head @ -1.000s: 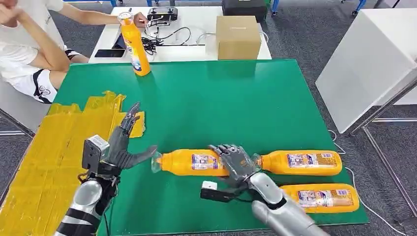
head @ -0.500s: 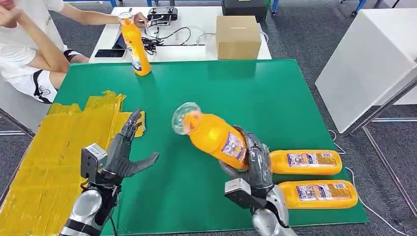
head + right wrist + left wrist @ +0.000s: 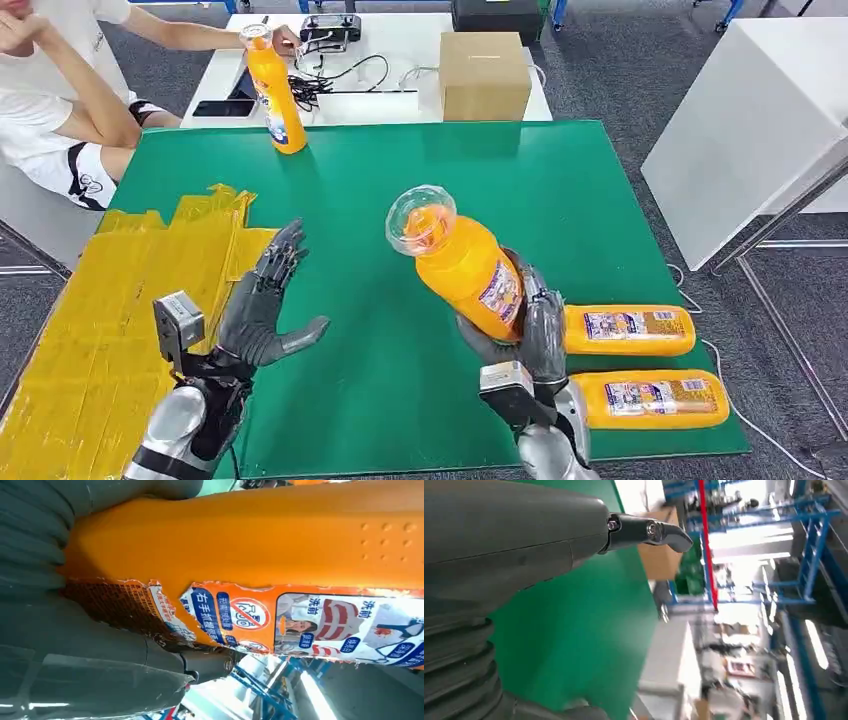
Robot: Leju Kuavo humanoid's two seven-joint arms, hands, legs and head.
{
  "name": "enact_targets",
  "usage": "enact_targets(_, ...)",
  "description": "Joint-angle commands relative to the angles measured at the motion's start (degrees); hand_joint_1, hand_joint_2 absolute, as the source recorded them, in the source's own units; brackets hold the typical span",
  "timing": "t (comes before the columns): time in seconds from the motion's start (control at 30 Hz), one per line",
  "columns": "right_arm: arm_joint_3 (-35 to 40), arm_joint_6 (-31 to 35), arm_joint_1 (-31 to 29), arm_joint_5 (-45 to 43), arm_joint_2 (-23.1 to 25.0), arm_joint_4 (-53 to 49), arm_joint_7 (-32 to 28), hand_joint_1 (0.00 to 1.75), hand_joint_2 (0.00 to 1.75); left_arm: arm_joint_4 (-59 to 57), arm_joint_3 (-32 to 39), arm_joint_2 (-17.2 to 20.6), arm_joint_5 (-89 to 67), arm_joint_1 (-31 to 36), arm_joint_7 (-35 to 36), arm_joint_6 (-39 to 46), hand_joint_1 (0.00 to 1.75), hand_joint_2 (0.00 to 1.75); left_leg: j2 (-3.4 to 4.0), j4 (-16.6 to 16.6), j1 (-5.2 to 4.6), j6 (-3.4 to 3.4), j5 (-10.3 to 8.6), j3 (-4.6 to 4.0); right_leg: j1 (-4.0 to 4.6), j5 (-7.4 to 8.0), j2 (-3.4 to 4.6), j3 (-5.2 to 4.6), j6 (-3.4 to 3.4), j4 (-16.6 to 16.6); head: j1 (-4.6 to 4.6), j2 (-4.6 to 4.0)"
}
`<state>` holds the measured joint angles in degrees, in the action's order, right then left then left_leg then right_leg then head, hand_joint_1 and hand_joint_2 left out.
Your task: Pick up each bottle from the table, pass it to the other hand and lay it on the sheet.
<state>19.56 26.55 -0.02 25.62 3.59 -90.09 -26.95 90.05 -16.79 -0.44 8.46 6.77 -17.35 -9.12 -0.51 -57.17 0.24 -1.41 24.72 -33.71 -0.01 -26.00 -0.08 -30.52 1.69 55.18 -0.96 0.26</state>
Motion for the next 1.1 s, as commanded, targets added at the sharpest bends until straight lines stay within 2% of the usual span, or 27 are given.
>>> enact_targets(0.03, -0.72, -1.41, -2.13, -1.31, 1.58, 3.4, -0.36, 1.75, 1.75, 0.69, -4.32, 0.71, 5.31, 0.99, 1.1, -3.57, 0.0, 1.75, 0.04, 0.04, 0.01, 0.04, 0.05, 0.17, 0.01, -0.03, 0.02, 0.19, 0.01, -0.07, 0.0, 0.0)
enact_targets(0.33, -0.69, -1.42, -2.15, -1.31, 1.63, 3.54, -0.36, 1.75, 1.75, 0.69, -4.35, 0.85, 5.27, 0.79, 1.08, -3.58, 0.0, 1.75, 0.06, 0.04, 0.01, 0.04, 0.03, 0.13, 0.01, -0.01, 0.04, 0.13, 0.01, -0.06, 0.02, 0.0)
enact_targets(0.5, 1.0, -2.87, -3.98, -1.83, 2.58, 6.78, -0.8, 1.75, 1.75, 2.89, -6.95, 1.21, 10.73, 0.85, 0.97, -7.49, 0.0, 1.75, 0.17, 0.04, 0.04, 0.06, 0.11, 0.31, 0.04, -0.05, 0.13, 0.3, 0.01, -0.09, 0.02, 0.0)
enact_targets(0.53, 1.74, -3.46, -4.48, -2.32, 2.87, 7.87, -0.88, 1.75, 1.75, 3.43, -7.92, 1.31, 11.3, 1.11, 1.13, -7.45, 0.0, 1.75, 0.1, 0.03, 0.02, 0.03, 0.04, 0.1, 0.02, 0.01, 0.09, 0.1, 0.01, -0.05, 0.02, 0.0)
enact_targets(0.8, 8.99, -6.21, -8.75, -2.47, 4.33, 14.4, -2.12, 1.75, 1.75, 1.88, -10.53, 1.49, 12.36, 3.72, 1.55, -5.73, 0.0, 1.75, 0.11, 0.05, 0.05, 0.06, 0.04, 0.21, 0.05, 0.0, 0.08, 0.21, -0.01, -0.08, 0.0, 0.0)
enact_targets(1.0, 17.6, -5.65, -10.83, -0.4, 5.52, 15.5, -0.99, 1.75, 1.75, -0.77, -10.68, 1.28, 12.91, 5.73, 1.1, -4.88, 0.0, 1.75, 0.22, 0.08, 0.05, 0.09, 0.08, 0.31, 0.05, -0.03, 0.16, 0.27, -0.02, -0.06, 0.0, 0.0)
enact_targets(1.1, 18.72, -5.71, -11.5, -0.99, 5.41, 16.88, -0.59, 1.75, 1.75, -1.19, -10.79, 1.16, 13.15, 6.22, 0.99, -4.85, 0.0, 1.75, 0.1, 0.07, 0.04, 0.04, 0.02, 0.17, 0.03, 0.0, 0.07, 0.15, 0.0, -0.06, 0.02, 0.0)
